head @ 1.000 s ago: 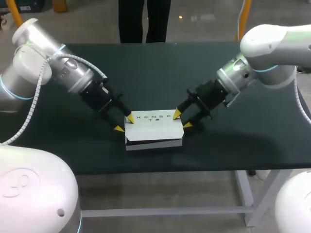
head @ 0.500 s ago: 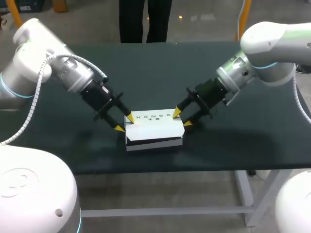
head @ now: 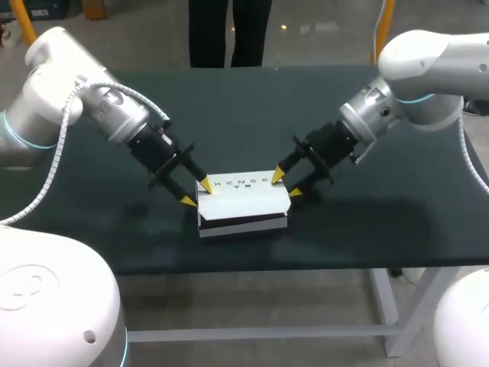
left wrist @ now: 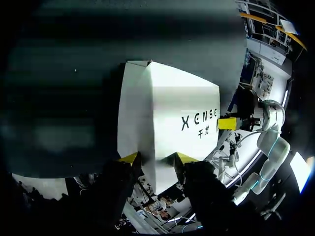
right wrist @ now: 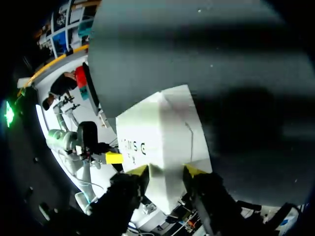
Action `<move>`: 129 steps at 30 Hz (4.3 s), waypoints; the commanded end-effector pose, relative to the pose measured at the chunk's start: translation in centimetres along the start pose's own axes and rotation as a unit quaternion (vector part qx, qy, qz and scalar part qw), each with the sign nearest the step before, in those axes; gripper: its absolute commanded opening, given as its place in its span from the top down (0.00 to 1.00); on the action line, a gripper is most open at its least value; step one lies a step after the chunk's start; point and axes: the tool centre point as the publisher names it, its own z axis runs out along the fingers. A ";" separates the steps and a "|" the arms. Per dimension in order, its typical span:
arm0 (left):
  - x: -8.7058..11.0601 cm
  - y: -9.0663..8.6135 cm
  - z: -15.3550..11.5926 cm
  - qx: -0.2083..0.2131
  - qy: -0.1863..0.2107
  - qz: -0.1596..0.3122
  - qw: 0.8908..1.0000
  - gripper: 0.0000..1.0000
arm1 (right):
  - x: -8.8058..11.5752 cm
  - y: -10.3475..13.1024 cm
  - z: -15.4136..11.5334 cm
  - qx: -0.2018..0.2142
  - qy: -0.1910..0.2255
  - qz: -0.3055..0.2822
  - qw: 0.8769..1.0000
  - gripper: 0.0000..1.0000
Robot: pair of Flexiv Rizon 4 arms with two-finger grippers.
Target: Assemble the packaging by folding the flat box into shape, placing the metal phone stand inside, and closing the box properly
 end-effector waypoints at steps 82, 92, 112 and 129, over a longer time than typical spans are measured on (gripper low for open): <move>1.6 -0.5 -0.5 -0.123 0.000 -0.016 0.992 0.64 | 1.4 0.2 -0.5 0.091 0.039 0.048 0.994 0.51; 1.7 -0.4 -0.6 -0.137 0.002 -0.015 0.990 0.58 | 1.5 0.3 -0.6 0.106 0.046 0.053 0.992 0.51; 2.1 -0.6 -1.0 -0.153 0.002 -0.017 0.988 0.58 | 1.8 0.7 -1.1 0.129 0.052 0.064 0.988 0.51; 2.5 -0.8 -1.3 -0.154 -0.007 -0.030 0.988 0.59 | 2.0 0.8 -1.7 0.139 0.054 0.067 0.987 0.51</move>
